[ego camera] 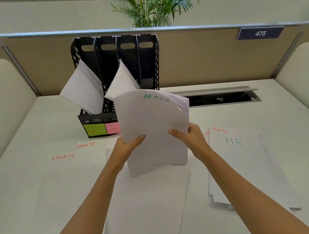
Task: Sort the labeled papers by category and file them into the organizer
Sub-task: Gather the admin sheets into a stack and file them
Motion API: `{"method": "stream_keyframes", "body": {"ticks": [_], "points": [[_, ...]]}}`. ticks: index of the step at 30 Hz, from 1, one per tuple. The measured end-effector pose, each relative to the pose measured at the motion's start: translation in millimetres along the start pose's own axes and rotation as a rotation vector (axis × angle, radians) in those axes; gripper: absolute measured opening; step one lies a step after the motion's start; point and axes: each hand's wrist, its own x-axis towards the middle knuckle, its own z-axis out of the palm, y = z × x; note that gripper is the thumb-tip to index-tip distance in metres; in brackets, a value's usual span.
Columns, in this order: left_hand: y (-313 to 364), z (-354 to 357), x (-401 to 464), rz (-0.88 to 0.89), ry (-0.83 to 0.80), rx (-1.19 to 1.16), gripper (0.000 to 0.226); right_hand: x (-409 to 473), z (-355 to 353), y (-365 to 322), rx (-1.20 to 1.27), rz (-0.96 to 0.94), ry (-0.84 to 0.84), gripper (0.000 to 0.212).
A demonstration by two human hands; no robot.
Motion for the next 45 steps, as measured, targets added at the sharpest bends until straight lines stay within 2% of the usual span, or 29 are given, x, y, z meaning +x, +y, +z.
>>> {"method": "stream_keyframes", "body": {"ticks": [2, 5, 8, 13, 16, 20, 22, 24, 26, 29, 33, 37, 41, 45], "points": [[-5.3, -1.3, 1.1, -0.065, 0.023, 0.016, 0.019, 3.0, -2.6, -2.7, -0.031, -0.024, -0.009, 0.021], [1.0, -6.6, 9.4, -0.081, 0.041, 0.063, 0.016, 15.2, -15.1, -23.9, -0.198, -0.144, 0.08, 0.022], [21.4, -12.8, 19.9, -0.043, 0.024, 0.13, 0.011, 29.4, -31.5, -60.2, -0.424, -0.276, 0.136, 0.024], [68.5, -21.8, 41.5, 0.073, -0.004, 0.187, 0.002, 35.7, -41.0, -132.1, -0.514, -0.324, 0.073, 0.015], [84.2, -28.1, 55.7, 0.177, 0.077, 0.354, 0.021, 33.5, -44.2, -174.8, -0.499, -0.361, 0.119, 0.008], [73.3, -41.8, 62.3, 0.29, 0.267, 0.803, 0.04, 30.6, -54.9, -222.9, -0.541, -0.443, 0.291, 0.014], [58.3, -51.7, 66.6, 0.251, 0.245, 0.994, 0.052, 34.3, -55.7, -238.5, -0.567, -0.48, 0.381, 0.01], [43.7, -59.0, 70.0, 0.168, 0.182, 1.214, 0.074, 40.1, -51.7, -245.6, -0.602, -0.522, 0.472, 0.008], [32.1, -64.4, 73.2, 0.129, 0.118, 1.395, 0.087, 48.7, -41.3, -245.9, -0.645, -0.553, 0.547, 0.009], [15.9, -68.0, 75.6, 0.115, 0.065, 1.529, 0.091, 67.3, -20.9, -236.1, -0.73, -0.606, 0.604, 0.019], [1.2, -70.3, 76.4, 0.1, 0.066, 1.57, 0.096, 95.6, 4.3, -212.3, -0.804, -0.694, 0.64, 0.027], [-2.7, -70.5, 79.7, 0.101, 0.075, 1.548, 0.1, 120.7, 28.8, -184.8, -0.862, -0.737, 0.652, 0.024], [-5.1, -72.0, 80.8, 0.105, 0.072, 1.54, 0.102, 137.4, 48.3, -148.8, -0.841, -0.664, 0.593, 0.022], [-8.0, -73.0, 81.9, 0.116, 0.079, 1.519, 0.102, 147.7, 56.6, -110.3, -0.777, -0.515, 0.572, 0.025]]}}
